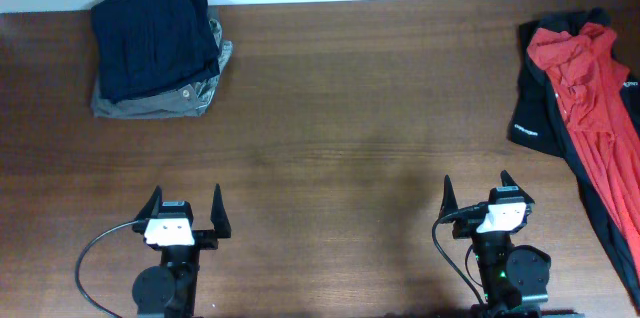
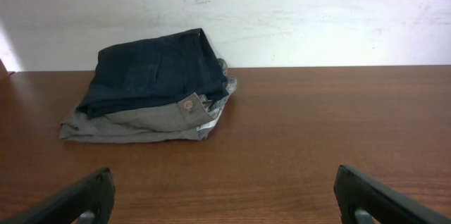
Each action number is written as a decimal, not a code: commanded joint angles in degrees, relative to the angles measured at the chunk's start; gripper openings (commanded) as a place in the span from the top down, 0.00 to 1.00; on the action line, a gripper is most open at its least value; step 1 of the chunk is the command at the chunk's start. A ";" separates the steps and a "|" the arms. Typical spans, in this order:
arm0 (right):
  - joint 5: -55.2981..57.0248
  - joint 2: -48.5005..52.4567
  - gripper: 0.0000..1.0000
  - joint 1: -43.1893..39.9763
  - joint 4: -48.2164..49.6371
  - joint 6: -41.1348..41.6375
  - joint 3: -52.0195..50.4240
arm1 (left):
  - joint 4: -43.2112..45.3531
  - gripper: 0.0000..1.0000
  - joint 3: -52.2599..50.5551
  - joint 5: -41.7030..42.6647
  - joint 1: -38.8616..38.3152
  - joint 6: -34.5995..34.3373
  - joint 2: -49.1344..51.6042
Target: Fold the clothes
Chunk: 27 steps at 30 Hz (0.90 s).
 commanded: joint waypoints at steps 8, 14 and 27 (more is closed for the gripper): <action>0.68 -0.59 0.01 -0.37 -0.39 0.04 -0.26 | -0.46 0.01 -0.07 0.90 0.35 -0.52 -0.46; 0.68 -0.59 0.01 -0.37 -0.28 0.04 -0.26 | -0.48 0.01 -0.07 0.90 0.35 -0.52 -0.46; -16.17 -0.59 0.01 -0.37 2.45 17.68 -0.26 | -0.46 0.01 -0.07 0.87 0.35 -0.52 -0.46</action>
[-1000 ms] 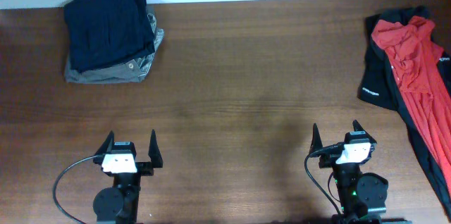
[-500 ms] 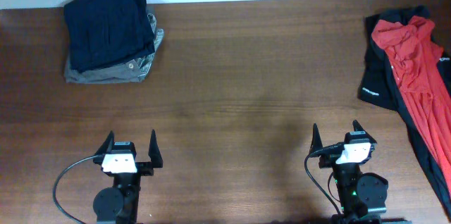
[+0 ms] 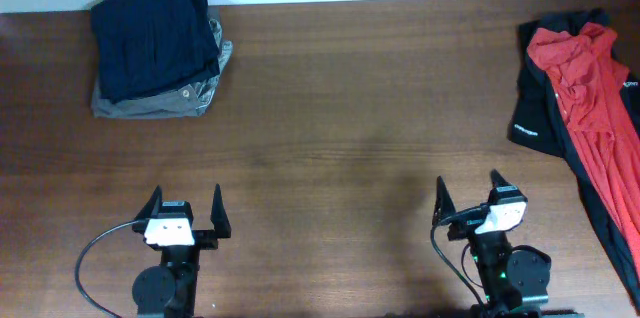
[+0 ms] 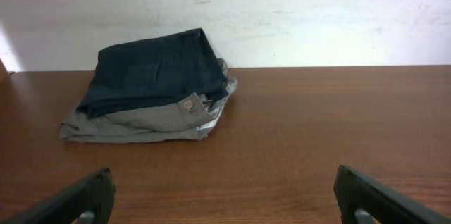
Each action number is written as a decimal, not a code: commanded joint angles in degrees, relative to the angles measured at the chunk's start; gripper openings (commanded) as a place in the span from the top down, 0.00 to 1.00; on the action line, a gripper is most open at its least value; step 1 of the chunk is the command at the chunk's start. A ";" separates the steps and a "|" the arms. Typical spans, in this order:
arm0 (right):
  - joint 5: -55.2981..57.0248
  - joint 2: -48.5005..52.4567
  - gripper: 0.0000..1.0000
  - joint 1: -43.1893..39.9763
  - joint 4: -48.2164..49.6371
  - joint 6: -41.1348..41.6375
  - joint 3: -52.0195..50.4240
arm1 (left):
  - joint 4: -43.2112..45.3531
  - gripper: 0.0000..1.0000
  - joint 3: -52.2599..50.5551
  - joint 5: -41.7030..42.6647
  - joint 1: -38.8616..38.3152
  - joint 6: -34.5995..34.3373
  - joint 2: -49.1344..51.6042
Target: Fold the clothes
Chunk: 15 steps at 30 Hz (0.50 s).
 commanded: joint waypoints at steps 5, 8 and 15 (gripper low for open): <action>-12.37 -0.59 0.01 -0.35 4.11 16.87 -0.26 | -0.46 0.01 -0.07 0.90 0.35 -0.52 -0.46; -13.55 -0.59 0.01 -0.35 7.19 20.55 -0.26 | -0.46 0.01 -0.07 0.90 0.35 -0.52 -0.46; -13.46 -0.55 0.01 -0.37 17.64 20.33 1.22 | -0.46 0.01 -0.07 0.90 0.35 -0.52 -0.46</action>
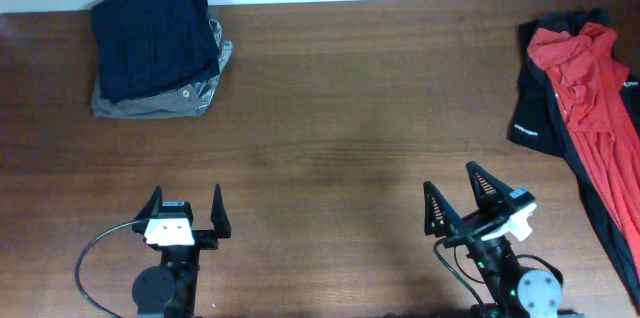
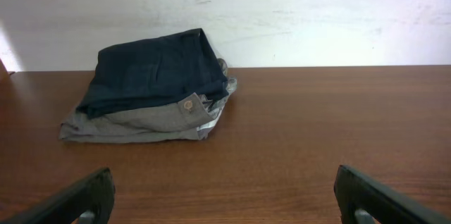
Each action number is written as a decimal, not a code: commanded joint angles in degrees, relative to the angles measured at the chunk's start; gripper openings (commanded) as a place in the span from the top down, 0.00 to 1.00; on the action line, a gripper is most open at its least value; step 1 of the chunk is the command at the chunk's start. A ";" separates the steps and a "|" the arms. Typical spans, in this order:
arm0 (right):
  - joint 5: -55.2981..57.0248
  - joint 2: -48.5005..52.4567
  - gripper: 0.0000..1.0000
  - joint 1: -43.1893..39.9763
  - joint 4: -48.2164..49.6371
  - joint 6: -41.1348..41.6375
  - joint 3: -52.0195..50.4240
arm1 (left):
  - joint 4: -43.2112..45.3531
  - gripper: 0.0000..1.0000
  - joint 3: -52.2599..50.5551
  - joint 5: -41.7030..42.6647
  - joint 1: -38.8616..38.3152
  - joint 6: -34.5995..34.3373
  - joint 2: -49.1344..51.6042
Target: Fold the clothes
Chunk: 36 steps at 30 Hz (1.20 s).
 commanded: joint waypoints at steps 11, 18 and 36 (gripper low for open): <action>11.19 17.92 0.01 -0.39 -8.61 -17.20 24.55 | -0.46 0.01 -0.07 0.87 0.35 -0.52 -0.46; 29.14 49.44 0.01 -3.74 -26.73 -20.46 50.36 | -0.46 0.01 -0.07 0.90 0.35 -0.52 -0.46; 27.02 111.06 0.01 -22.91 -64.02 -20.48 111.65 | -0.48 0.01 -0.07 0.87 0.35 -0.52 -0.46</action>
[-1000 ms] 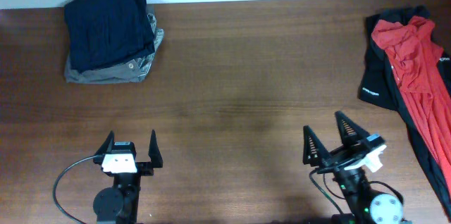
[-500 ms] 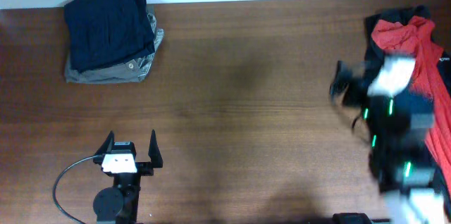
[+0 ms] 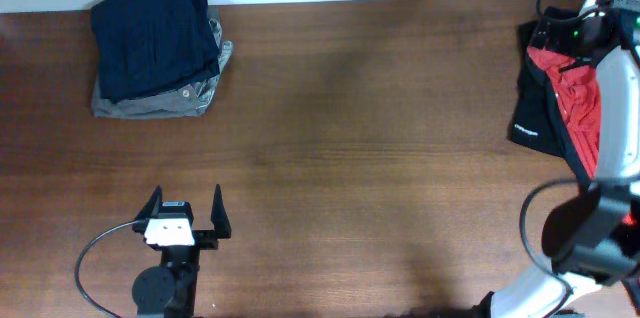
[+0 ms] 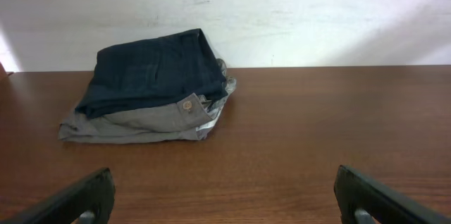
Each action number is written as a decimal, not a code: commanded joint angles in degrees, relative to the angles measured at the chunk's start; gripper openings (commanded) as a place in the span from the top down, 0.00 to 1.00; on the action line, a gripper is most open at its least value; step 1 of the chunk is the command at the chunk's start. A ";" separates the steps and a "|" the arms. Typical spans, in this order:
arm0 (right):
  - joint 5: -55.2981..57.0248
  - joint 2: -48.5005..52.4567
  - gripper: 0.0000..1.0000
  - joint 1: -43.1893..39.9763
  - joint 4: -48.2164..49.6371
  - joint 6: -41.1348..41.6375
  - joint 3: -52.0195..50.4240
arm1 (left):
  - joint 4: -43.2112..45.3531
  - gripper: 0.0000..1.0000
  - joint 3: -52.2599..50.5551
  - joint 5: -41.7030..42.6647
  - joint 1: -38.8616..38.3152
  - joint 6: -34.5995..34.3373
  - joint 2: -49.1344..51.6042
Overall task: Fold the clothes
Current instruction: 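Reach the right gripper over the orange shirt on the black garment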
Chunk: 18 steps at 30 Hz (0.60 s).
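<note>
An unfolded red and black garment [image 3: 562, 98] lies crumpled at the table's far right edge. My right arm reaches over it, and my right gripper [image 3: 562, 34] is at the garment's top end. Its fingers do not stand out from the black cloth. A folded stack, dark navy garment on a grey one [image 3: 155, 48], sits at the back left and also shows ahead in the left wrist view as the folded stack [image 4: 151, 86]. My left gripper [image 3: 185, 210] rests at the front left, open and holding nothing [image 4: 224, 203].
The brown wooden table [image 3: 350, 138] stretches between the stack and the loose garment. A white wall [image 4: 282, 13] runs behind the back edge. The right arm's white link [image 3: 618, 108] crosses over the garment, and its base [image 3: 590, 243] stands at the front right.
My right arm has gone from the front right of the table, gripper open and angled right, to stretched over the red and black garment at the far right. The left arm is unchanged.
Both grippers first rested open at the table's front edge, with the folded stack at the back left and the loose garment at the right. The right gripper then shifted slightly, then stood turned rightward. It is now at the garment's top end.
</note>
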 commanded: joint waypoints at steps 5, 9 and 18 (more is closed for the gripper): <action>1.27 6.25 0.01 -5.77 4.61 -0.66 2.32 | -0.44 0.01 -0.07 0.66 0.35 -0.52 -0.39; 1.31 10.54 0.01 -7.85 6.08 -2.71 2.32 | -0.44 0.01 -0.07 0.68 0.35 -0.52 -0.39; 2.43 18.75 0.13 -8.79 10.45 -6.47 2.32 | -0.44 0.01 -0.07 0.68 0.35 -0.52 -0.39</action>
